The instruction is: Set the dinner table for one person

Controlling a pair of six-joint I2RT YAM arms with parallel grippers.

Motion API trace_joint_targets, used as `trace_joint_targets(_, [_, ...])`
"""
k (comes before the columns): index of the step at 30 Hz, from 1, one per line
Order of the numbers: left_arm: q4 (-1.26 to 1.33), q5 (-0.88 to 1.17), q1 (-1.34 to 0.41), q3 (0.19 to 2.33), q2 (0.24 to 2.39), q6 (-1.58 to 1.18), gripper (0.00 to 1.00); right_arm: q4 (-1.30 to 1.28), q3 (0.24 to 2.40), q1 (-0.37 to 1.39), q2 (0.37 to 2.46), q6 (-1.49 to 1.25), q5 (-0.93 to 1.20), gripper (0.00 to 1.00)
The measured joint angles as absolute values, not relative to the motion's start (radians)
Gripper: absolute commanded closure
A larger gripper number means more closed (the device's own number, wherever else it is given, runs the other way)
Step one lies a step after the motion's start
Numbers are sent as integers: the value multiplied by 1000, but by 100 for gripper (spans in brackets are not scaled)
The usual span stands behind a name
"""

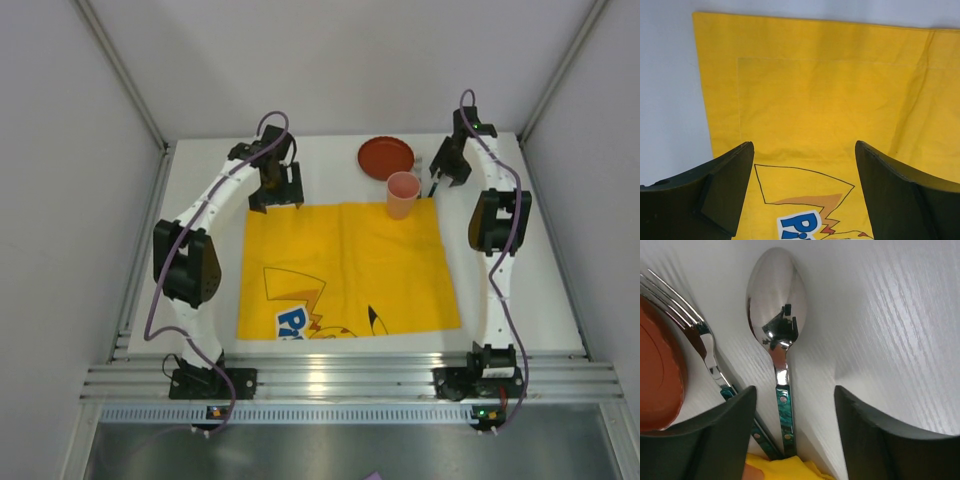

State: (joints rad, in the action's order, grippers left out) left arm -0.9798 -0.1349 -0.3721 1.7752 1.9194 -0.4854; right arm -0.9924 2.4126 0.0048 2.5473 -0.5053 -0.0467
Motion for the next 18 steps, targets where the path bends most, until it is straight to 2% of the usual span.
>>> trace_joint_targets(2, [-991,-135,-367,1793,1937,-485,13,-987,2425,7,2553,-509,-47,52])
trace_joint_targets(8, [-1000,-139,-342,1814,1948,-488,13,-995,2477,19,2601,-487,-64,55])
trace_joint_targets(11, [-1000,-143,-325,1814,1948,-492,13,-1002,2495,41,2611,-456,-86,64])
trace_joint_targets(12, [-1000,-144,-320,1814,1948,-493,13,-1008,2495,52,2614,-446,-93,70])
trace_joint_targets(16, [-996,-147,-301,1802,1948,-500,13,-1032,2505,84,2623,-410,-144,77])
trace_joint_targets(18, [-996,-147,-295,1790,1948,-503,13,-1041,2509,83,2627,-394,-159,87])
